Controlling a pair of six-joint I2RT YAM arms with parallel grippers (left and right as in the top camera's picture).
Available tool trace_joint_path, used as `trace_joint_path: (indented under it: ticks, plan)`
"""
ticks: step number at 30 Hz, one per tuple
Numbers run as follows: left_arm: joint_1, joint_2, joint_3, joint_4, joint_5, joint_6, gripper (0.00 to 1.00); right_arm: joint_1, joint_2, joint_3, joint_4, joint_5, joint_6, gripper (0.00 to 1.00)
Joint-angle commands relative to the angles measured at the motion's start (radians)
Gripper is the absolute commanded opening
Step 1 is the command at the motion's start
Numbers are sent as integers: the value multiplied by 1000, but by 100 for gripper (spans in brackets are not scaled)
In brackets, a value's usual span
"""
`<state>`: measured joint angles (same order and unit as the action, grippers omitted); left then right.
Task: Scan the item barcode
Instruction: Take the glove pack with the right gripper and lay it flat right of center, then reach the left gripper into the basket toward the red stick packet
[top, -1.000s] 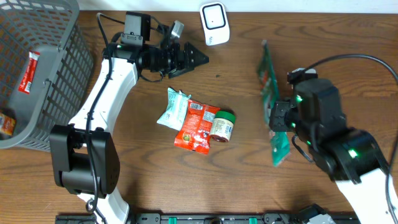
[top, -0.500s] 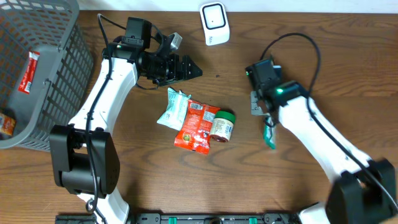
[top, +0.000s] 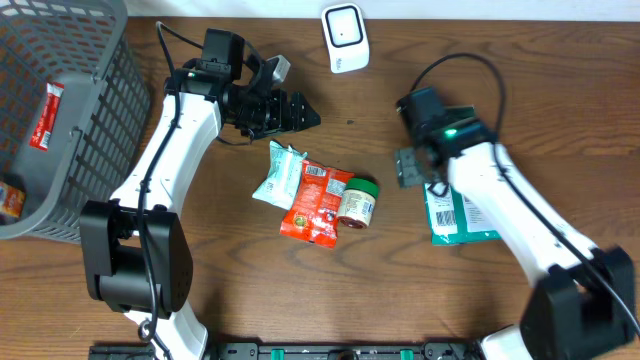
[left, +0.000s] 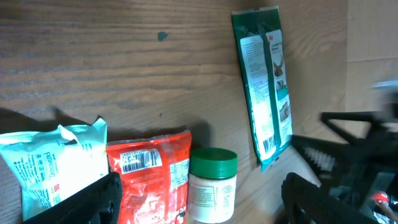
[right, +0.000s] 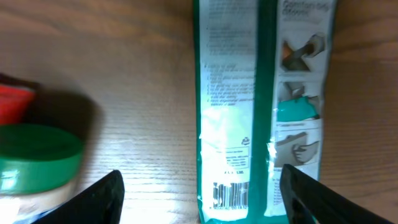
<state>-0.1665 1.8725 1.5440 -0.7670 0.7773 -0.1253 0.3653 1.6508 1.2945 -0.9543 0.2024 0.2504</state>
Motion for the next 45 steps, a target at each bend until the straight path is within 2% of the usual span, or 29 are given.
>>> trace_joint_path:
  ticks: [1,2,4,10,18,22,26,29,31,35,41,45]
  plan:
    - [-3,-8,4,-34,-12,22,82,-93,-93,52,-25,-150,-40,79]
    - [-3,-8,4,-42,-12,22,81,-127,-109,52,-30,-186,-44,82]
    - [-3,-10,4,-51,-12,21,79,-193,-128,52,-44,-225,-43,99]
    - [-26,-34,4,-60,-45,19,71,-357,-128,45,-84,-226,-43,99]
    - [-130,-134,5,-120,-455,-39,71,-436,-127,33,-106,-227,-42,99]
    - [-138,-213,13,-149,-586,-75,72,-435,-127,32,-109,-235,-42,99]
    - [-119,-288,93,-241,-754,-75,77,-435,-127,32,-108,-235,-42,99]
    - [-82,-319,209,-352,-888,-75,80,-435,-127,32,-108,-238,-40,99]
    - [-42,-330,294,-392,-927,-75,81,-435,-127,32,-108,-237,-42,99]
    - [73,-338,419,-372,-949,-75,83,-435,-127,32,-109,-237,-42,99]
    - [251,-321,435,-283,-1059,-74,84,-435,-127,32,-109,-237,-42,99]
    - [382,-268,435,-290,-1062,-70,84,-435,-127,32,-108,-237,-42,99]
